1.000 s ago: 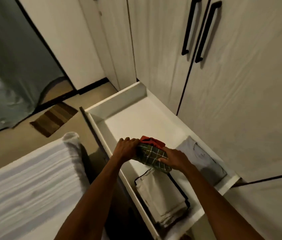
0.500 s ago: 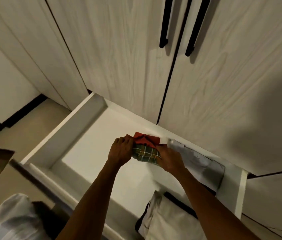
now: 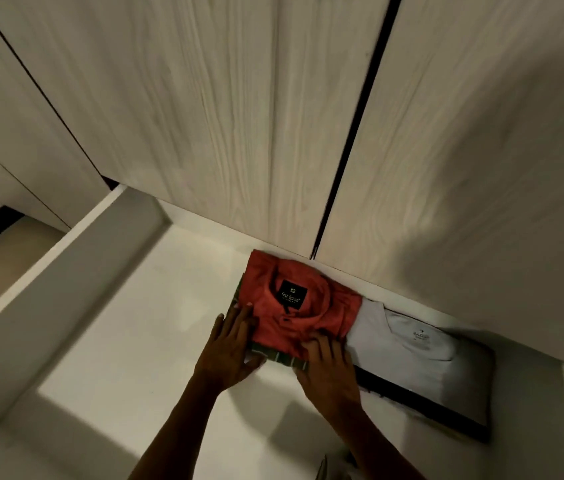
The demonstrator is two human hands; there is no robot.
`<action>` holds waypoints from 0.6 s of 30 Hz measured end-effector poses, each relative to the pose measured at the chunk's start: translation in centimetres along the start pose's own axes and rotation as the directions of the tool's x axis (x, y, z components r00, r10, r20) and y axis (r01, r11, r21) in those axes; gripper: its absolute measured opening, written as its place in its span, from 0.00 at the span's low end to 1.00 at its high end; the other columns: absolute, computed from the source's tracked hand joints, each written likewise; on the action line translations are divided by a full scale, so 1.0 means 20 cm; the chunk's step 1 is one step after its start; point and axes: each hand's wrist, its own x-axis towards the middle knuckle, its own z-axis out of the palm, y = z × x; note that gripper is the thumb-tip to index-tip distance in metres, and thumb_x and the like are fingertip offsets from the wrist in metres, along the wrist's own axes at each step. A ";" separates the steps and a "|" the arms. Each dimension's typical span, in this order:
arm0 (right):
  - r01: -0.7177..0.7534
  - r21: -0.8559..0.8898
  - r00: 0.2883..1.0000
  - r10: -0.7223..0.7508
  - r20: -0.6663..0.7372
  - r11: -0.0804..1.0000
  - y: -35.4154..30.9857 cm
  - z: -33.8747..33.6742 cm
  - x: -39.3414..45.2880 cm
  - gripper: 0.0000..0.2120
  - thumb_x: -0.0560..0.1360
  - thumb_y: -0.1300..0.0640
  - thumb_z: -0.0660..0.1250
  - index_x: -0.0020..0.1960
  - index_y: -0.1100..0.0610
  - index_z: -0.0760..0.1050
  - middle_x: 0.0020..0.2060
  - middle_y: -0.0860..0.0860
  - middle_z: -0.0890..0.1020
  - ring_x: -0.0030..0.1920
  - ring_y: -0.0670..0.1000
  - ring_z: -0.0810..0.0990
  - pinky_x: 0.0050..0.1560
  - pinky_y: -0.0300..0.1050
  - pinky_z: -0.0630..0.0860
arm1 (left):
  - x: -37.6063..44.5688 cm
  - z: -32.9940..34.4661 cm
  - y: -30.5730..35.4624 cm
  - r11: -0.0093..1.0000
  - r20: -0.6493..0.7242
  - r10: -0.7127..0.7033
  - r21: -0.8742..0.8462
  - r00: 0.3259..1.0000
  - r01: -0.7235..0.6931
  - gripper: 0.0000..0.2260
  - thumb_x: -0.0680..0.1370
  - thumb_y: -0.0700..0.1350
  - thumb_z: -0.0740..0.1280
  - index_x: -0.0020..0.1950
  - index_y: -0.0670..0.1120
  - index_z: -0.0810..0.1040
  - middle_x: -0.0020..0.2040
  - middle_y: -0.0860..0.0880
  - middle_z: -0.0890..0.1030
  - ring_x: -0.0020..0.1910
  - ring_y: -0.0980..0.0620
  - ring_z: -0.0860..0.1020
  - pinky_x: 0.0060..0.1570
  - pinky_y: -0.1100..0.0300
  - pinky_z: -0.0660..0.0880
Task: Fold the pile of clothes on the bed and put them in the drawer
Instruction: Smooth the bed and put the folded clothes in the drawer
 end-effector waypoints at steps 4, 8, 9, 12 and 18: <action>0.021 0.074 0.995 -0.028 0.096 0.997 0.02 -0.06 -0.06 0.34 0.67 0.40 0.73 0.70 0.52 0.73 0.68 0.52 0.76 0.67 0.57 0.77 0.62 0.57 0.78 | -0.03 -0.11 0.08 0.998 0.087 -0.029 0.058 0.996 0.024 0.37 0.69 0.60 0.72 0.73 0.47 0.66 0.78 0.44 0.62 0.76 0.39 0.64 0.72 0.41 0.54; 0.026 0.058 0.984 -0.036 0.177 0.998 0.01 -0.16 -0.12 0.43 0.67 0.36 0.71 0.75 0.54 0.65 0.72 0.53 0.73 0.73 0.57 0.68 0.63 0.60 0.76 | -0.11 -0.20 0.21 0.985 0.131 -0.152 0.096 0.980 0.140 0.43 0.66 0.59 0.76 0.74 0.44 0.65 0.74 0.39 0.69 0.71 0.35 0.71 0.72 0.39 0.52; 0.020 0.059 0.986 -0.030 0.166 0.998 0.00 -0.20 -0.13 0.40 0.71 0.35 0.65 0.76 0.55 0.64 0.74 0.54 0.72 0.74 0.56 0.64 0.65 0.59 0.72 | -0.13 -0.23 0.26 0.985 0.107 -0.157 0.095 0.982 0.147 0.36 0.72 0.61 0.69 0.75 0.44 0.67 0.74 0.39 0.69 0.71 0.36 0.70 0.72 0.40 0.51; -0.031 0.082 0.981 0.015 0.193 0.996 -0.01 -0.29 -0.24 0.35 0.78 0.34 0.54 0.78 0.55 0.62 0.76 0.53 0.69 0.76 0.54 0.61 0.74 0.56 0.62 | -0.22 -0.31 0.40 0.976 0.109 -0.216 0.050 0.970 0.211 0.31 0.82 0.63 0.49 0.75 0.44 0.70 0.74 0.41 0.70 0.73 0.40 0.69 0.72 0.43 0.54; -0.002 0.099 0.954 -0.027 0.298 0.995 0.03 -0.51 -0.57 0.34 0.82 0.35 0.40 0.78 0.54 0.60 0.72 0.53 0.74 0.72 0.58 0.72 0.73 0.56 0.47 | -0.59 -0.46 0.79 0.886 0.127 -0.462 0.013 0.878 0.464 0.34 0.82 0.64 0.44 0.70 0.43 0.75 0.69 0.42 0.76 0.69 0.40 0.74 0.71 0.46 0.54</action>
